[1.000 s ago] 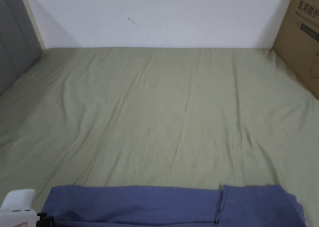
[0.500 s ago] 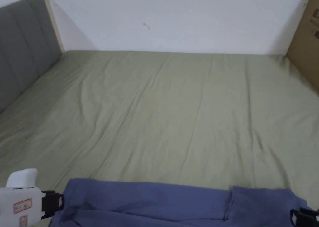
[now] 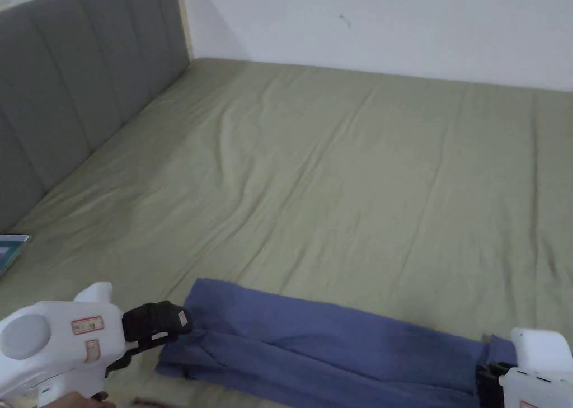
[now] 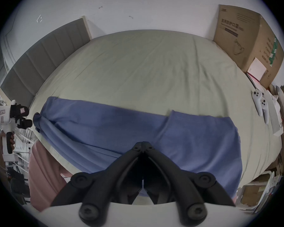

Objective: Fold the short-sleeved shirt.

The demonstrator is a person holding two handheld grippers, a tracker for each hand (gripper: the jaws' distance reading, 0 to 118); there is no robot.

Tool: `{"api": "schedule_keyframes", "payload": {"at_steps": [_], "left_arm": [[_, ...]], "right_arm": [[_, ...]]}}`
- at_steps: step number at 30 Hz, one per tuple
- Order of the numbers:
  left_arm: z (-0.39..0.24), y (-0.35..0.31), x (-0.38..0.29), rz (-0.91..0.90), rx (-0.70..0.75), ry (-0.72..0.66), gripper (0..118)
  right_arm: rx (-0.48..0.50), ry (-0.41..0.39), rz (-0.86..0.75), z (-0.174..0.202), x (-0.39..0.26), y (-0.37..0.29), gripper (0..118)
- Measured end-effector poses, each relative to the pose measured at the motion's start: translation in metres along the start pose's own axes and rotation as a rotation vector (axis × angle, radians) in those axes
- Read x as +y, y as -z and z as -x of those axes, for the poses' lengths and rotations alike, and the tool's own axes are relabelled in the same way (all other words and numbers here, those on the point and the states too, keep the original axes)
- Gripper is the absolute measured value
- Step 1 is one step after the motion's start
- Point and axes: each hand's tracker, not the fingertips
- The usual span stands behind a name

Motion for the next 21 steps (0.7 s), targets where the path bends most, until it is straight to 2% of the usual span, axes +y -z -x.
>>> {"api": "schedule_keyframes", "payload": {"at_steps": [5,6,8,9,10,11,14,17,21], "left_arm": [[0.015,0.037,0.002,0.067,-0.113,-0.099,117],[0.011,0.039,0.0,0.054,-0.099,-0.092,117],[0.013,0.038,0.002,0.047,-0.13,-0.107,112],[0.012,0.033,0.002,0.03,-0.143,-0.142,95],[0.007,0.028,0.001,0.015,-0.126,-0.141,37],[0.004,0.029,-0.002,0.008,-0.123,-0.127,12],[0.003,0.053,-0.011,0.095,-0.138,-0.148,11],[-0.004,0.038,-0.008,0.062,-0.135,-0.135,11],[-0.024,0.02,0.004,0.036,-0.079,-0.067,11]], "right_arm": [[0.019,-0.03,0.018,0.012,0.005,0.007,0],[0.016,-0.044,0.024,0.014,0.006,0.009,0],[0.012,-0.062,0.033,0.015,0.005,0.009,0],[0.008,-0.063,0.034,0.015,0.004,0.009,0],[0.007,-0.063,0.037,0.014,0.004,0.01,0],[0.005,-0.058,0.04,0.011,0.003,0.012,0],[0.003,-0.014,0.068,0.004,-0.001,0.018,0],[0.018,0.035,0.071,-0.006,-0.007,0.013,0],[0.01,0.062,0.071,-0.023,-0.009,0.007,0]]}}
